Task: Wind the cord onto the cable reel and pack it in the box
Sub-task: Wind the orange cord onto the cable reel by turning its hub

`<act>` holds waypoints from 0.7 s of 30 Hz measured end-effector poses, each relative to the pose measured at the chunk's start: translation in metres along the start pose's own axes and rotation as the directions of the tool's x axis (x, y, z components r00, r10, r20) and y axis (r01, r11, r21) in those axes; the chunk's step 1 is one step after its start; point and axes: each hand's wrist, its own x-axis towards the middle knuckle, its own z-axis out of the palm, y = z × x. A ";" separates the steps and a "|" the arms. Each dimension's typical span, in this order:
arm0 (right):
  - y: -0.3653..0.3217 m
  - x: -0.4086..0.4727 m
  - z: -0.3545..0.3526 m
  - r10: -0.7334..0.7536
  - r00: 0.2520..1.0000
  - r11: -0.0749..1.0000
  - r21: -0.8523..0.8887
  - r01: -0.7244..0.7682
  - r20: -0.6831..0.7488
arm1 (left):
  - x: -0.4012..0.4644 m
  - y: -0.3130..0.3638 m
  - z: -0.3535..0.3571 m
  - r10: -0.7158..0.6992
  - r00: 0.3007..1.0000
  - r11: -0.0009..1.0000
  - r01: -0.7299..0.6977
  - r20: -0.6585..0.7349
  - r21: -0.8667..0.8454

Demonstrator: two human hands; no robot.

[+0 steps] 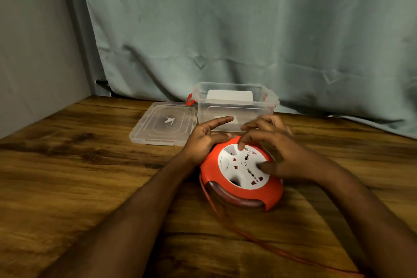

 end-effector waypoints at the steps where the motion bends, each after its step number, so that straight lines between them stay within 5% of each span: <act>1: -0.001 0.000 -0.001 0.009 1.000 1.000 0.007 -0.009 0.020 | 0.000 0.000 0.000 -0.002 1.000 1.000 0.002 0.020 0.002; 12: 0.003 -0.003 -0.009 0.047 0.982 0.995 0.073 -0.061 0.181 | -0.001 0.001 0.000 -0.055 0.991 0.998 0.051 0.118 0.033; 21: 0.002 -0.002 -0.007 0.111 0.985 0.993 0.030 -0.116 0.134 | -0.001 0.001 -0.002 -0.036 0.996 0.999 0.033 0.082 0.043</act>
